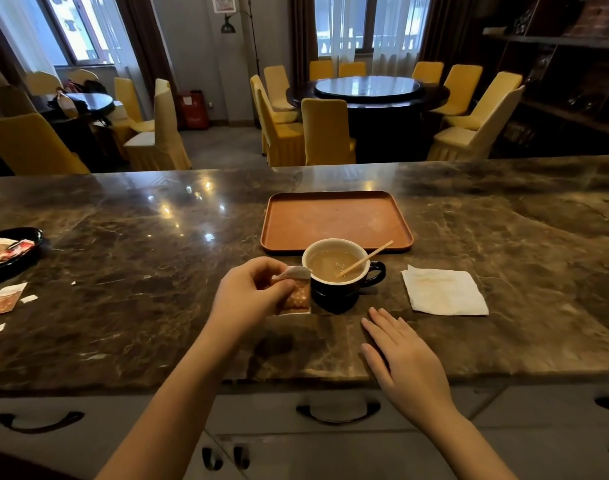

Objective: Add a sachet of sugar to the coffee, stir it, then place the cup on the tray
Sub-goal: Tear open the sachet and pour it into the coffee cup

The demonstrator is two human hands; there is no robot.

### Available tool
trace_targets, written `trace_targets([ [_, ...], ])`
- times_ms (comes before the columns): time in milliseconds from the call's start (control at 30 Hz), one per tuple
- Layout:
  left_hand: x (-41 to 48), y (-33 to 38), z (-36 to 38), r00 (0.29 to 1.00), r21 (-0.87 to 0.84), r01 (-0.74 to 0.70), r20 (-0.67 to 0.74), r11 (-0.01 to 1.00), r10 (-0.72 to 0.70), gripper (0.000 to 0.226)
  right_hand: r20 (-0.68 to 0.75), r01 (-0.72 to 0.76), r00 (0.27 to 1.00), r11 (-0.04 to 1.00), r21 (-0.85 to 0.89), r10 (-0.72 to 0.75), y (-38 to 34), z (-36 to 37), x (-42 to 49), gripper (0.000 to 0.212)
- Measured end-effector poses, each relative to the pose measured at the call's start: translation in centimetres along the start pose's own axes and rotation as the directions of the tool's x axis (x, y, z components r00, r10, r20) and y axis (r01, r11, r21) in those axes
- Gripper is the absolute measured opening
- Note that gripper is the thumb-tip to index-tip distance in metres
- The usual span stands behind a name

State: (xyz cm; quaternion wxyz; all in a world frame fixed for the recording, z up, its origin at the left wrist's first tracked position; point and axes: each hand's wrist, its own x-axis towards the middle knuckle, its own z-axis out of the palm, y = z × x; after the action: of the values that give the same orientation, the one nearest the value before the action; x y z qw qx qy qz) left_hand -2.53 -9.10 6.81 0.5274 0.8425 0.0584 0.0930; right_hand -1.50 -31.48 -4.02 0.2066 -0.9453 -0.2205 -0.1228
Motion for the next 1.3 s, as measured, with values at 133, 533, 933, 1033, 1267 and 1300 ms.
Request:
trace_targets([
  [133,0.0,2.4,1.6,0.993,-0.048,-0.087,0.081,0.995,0.09,0.009,0.004,-0.117,0.991,0.868,0.482,0.131,-0.8,-2.0,0.1,0.07],
  [533,3.3,5.6,6.6,0.984,-0.257,-0.109,0.111,0.96,0.142,0.014,0.216,-0.266,0.912,0.103,0.958,0.349,-3.1,-8.0,5.0,0.014],
  [933,9.0,6.5,5.0,0.967,-0.158,-0.015,0.247,0.987,0.054,0.024,0.269,-0.316,0.94,0.234,0.92,0.212,-1.3,-9.5,12.1,0.012],
  [1033,10.8,6.3,4.1,0.945,-0.069,0.001,0.326,0.998,0.022,0.029,0.312,-0.342,0.939,0.434,0.834,0.143,-0.4,-10.1,14.1,0.011],
  [1267,13.7,4.6,3.9,0.921,0.059,-0.024,0.389,0.998,-0.001,0.017,0.378,-0.267,0.926,0.693,0.67,-0.009,1.1,-10.1,18.4,0.01],
  [1300,13.9,4.2,4.1,0.926,0.065,-0.031,0.377,0.997,0.004,0.016,0.379,-0.25,0.925,0.71,0.659,-0.026,1.3,-9.8,18.8,0.011],
])
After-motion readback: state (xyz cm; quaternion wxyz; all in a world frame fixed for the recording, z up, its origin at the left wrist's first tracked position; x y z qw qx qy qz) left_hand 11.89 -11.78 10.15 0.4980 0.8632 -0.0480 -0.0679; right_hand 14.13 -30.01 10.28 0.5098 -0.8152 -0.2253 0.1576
